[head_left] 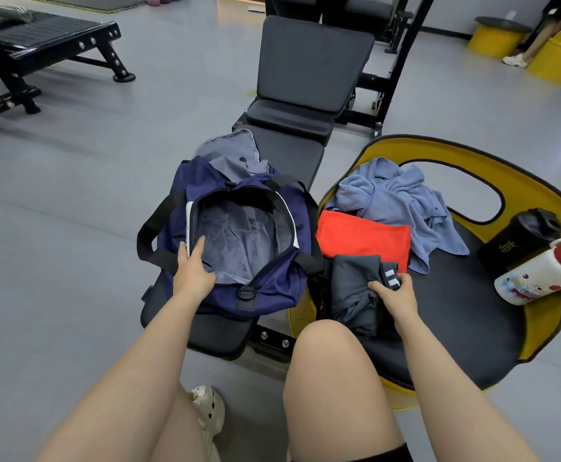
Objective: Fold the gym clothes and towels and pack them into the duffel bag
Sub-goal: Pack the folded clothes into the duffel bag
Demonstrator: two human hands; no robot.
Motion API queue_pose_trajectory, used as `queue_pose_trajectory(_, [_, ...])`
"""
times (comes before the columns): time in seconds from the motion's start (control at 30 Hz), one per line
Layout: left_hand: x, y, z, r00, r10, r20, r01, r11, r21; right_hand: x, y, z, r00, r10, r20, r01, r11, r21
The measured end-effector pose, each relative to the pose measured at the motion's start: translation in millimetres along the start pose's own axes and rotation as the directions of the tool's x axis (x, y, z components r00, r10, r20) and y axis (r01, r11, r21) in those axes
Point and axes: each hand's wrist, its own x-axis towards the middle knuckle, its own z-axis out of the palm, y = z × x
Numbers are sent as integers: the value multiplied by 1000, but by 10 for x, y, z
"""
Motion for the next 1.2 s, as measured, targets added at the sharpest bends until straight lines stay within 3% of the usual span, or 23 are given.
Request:
queue_pose_trajectory(0.43, [-13, 4, -29, 1000, -1, 24, 1, 1000, 26, -128, -413, -104, 993, -107, -39, 114, 895, 432])
queue_pose_trajectory(0.77, [0, 8, -8, 999, -21, -27, 21, 999, -28, -531, -1122, 668, 946, -313, 82, 224, 816, 533])
queue_pose_trajectory(0.93, [58, 21, 9, 1000, 1, 12, -1, 999, -53, -648, -1377, 1238, 896, -421, 144, 349, 866, 357])
queue_pose_trajectory(1.03, [92, 34, -3, 999, 15, 29, -13, 998, -64, -679, -1461, 1500, 867, -466, 176, 440, 882, 168])
queue_pose_trajectory(1.2, [140, 67, -49, 999, 28, 31, -25, 998, -65, -563, -1444, 1824, 842, -483, 241, 531, 820, -214])
